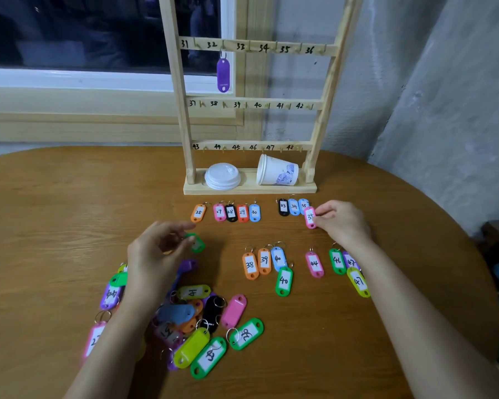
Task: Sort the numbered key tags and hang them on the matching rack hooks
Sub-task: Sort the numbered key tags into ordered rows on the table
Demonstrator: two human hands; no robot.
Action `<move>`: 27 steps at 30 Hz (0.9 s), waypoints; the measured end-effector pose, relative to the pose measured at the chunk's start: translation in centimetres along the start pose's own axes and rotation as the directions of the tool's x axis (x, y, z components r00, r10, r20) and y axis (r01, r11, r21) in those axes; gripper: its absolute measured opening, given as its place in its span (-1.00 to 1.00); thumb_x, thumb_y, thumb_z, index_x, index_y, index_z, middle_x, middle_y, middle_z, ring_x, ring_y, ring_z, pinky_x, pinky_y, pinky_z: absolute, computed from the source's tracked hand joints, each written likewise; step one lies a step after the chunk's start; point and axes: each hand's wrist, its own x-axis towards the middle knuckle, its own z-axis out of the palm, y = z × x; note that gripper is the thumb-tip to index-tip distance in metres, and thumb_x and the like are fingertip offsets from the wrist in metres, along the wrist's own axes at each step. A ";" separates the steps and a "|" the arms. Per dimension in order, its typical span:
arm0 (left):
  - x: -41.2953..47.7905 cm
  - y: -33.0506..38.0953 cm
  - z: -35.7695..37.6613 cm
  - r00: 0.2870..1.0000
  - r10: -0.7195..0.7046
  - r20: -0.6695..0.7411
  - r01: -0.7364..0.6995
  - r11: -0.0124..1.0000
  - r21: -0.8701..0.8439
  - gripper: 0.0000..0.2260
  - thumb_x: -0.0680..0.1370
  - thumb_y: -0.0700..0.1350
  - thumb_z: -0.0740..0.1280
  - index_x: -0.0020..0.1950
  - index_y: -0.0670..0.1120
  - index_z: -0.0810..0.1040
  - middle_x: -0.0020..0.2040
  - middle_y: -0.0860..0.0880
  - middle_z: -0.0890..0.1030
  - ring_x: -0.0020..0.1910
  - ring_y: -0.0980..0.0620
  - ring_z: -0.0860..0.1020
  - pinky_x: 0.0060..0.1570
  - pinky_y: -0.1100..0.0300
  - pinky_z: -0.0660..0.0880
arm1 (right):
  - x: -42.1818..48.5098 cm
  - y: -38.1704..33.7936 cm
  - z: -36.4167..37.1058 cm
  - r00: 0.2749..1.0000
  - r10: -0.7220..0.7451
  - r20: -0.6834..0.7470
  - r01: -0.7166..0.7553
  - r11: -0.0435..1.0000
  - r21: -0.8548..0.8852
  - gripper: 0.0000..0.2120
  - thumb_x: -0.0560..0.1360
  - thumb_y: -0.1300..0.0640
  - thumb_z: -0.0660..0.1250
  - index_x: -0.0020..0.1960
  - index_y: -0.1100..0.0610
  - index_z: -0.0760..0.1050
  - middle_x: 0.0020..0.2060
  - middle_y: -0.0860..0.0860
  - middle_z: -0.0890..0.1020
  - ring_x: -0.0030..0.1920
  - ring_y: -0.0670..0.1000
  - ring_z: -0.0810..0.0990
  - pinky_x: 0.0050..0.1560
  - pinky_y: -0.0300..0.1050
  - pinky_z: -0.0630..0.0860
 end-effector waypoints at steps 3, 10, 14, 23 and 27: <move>0.0 0.1 0.0 1.000 0.001 -0.010 -0.002 1.000 -0.024 -0.72 0.42 -0.26 0.46 -0.09 0.15 0.60 -0.13 0.06 0.64 -0.19 0.12 0.60 -0.14 0.26 0.56 | 0.0 -0.1 -0.1 1.000 -0.003 0.012 0.004 0.999 -0.041 -0.92 0.47 0.04 0.40 -0.04 -0.07 0.57 -0.08 -0.12 0.67 -0.11 -0.10 0.58 -0.29 -0.20 0.41; 0.1 -0.5 -0.1 0.993 -0.116 -0.029 0.110 0.982 -0.150 -0.76 0.44 -0.21 0.46 -0.14 0.16 0.64 -0.18 0.02 0.67 -0.18 0.00 0.63 -0.13 0.12 0.57 | -2.8 -1.7 -0.5 0.986 -0.149 -0.068 0.147 0.989 -0.034 -0.83 0.50 -0.03 0.35 0.07 -0.05 0.56 -0.05 -0.12 0.66 -0.13 -0.10 0.55 -0.27 -0.19 0.41; 0.0 -0.2 -0.1 0.992 -0.126 0.000 0.124 0.976 -0.180 -0.87 0.49 -0.22 0.40 -0.11 0.03 0.61 -0.15 -0.11 0.65 -0.20 0.01 0.61 -0.17 0.14 0.55 | -6.1 -4.2 2.1 0.953 -0.303 0.016 0.297 0.942 0.158 -0.89 0.49 0.04 0.37 0.02 -0.06 0.58 -0.14 -0.18 0.64 -0.12 -0.17 0.57 -0.09 -0.10 0.56; -0.3 0.4 -0.4 0.987 -0.151 0.064 0.162 0.953 -0.256 -0.86 0.49 -0.26 0.39 -0.08 -0.01 0.63 -0.15 -0.09 0.63 -0.33 0.16 0.59 -0.22 0.32 0.54 | -10.4 -7.6 8.0 0.885 -0.463 0.054 0.396 0.807 0.438 -0.87 0.47 0.10 0.40 0.02 0.01 0.62 -0.21 -0.15 0.63 -0.17 -0.23 0.54 -0.18 -0.42 0.44; -0.3 0.4 -0.3 0.982 -0.131 0.139 0.159 0.963 -0.218 -0.87 0.46 -0.21 0.43 -0.06 0.01 0.64 -0.19 -0.02 0.63 -0.23 0.06 0.61 -0.16 0.19 0.56 | -10.6 -7.7 8.3 0.848 -0.528 0.051 0.463 0.784 0.414 -0.85 0.46 0.08 0.41 0.03 0.00 0.64 -0.30 -0.24 0.58 -0.23 -0.26 0.52 -0.25 -0.41 0.42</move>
